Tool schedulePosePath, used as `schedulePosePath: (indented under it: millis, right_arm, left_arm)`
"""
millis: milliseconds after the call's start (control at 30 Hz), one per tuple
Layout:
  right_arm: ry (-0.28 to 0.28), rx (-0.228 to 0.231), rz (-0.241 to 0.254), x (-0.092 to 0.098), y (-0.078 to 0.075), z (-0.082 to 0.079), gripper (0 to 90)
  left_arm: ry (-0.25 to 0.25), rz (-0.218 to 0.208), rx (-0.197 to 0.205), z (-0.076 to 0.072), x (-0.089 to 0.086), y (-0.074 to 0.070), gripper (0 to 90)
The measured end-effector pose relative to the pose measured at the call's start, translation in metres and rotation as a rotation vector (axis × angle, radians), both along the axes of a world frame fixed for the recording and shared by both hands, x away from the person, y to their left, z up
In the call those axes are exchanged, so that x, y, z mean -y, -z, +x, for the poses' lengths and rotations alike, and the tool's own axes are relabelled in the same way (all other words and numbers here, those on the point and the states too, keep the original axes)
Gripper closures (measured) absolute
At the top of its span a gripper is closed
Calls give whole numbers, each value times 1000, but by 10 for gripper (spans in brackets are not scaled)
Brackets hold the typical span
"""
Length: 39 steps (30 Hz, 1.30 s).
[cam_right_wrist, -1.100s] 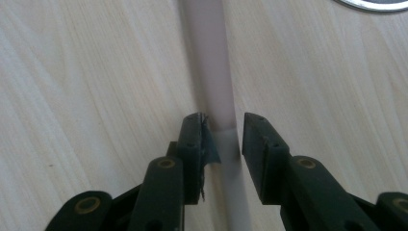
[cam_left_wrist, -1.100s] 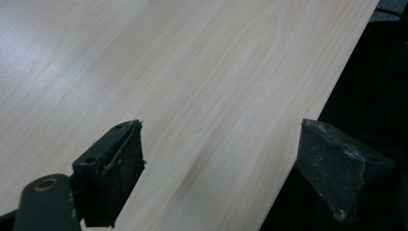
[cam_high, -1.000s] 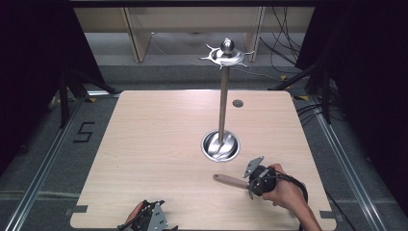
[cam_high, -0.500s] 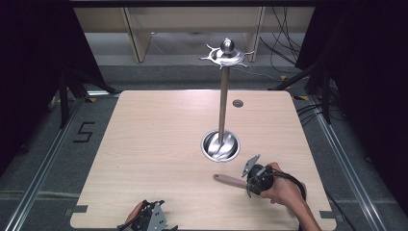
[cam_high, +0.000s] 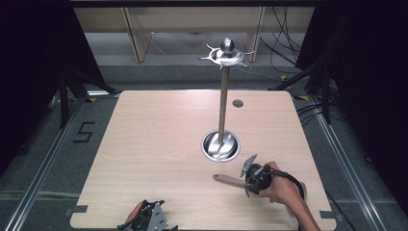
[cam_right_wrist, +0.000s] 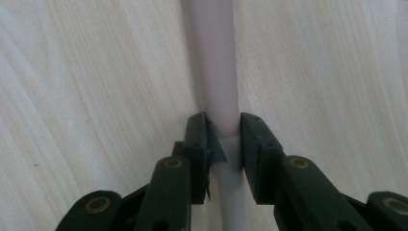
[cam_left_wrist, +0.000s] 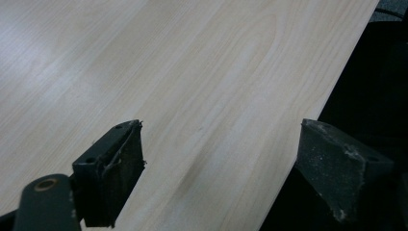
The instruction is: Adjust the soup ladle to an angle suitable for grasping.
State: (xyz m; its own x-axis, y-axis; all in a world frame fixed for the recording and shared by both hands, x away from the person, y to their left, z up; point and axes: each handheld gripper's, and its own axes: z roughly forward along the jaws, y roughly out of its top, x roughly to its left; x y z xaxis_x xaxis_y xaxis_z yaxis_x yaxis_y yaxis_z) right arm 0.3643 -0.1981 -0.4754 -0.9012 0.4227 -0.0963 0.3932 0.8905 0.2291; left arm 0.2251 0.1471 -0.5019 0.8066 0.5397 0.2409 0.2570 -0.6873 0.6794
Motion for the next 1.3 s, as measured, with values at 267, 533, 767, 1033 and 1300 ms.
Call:
schedulePosePath:
  millis: [267, 533, 767, 1033, 1300]
  right_arm:
    - [-41, -9, -67, -8, -1, 0, 759]
    - [-68, 15, -84, -8, -1, 1, 765]
    - [-60, 35, -59, -5, -5, -1, 771]
    - [-33, 119, 35, 12, -23, -9, 772]
    - [27, 179, 153, 35, -43, -14, 772]
  left_arm:
    - [3, 4, -1, 0, 1, 0, 160]
    - [8, -8, -14, 0, 0, 1, 160]
    - [0, 3, 3, 0, -1, -1, 160]
    - [-1, 3, 5, 0, -1, -1, 159]
    - [1, 4, 5, 0, -1, -1, 160]
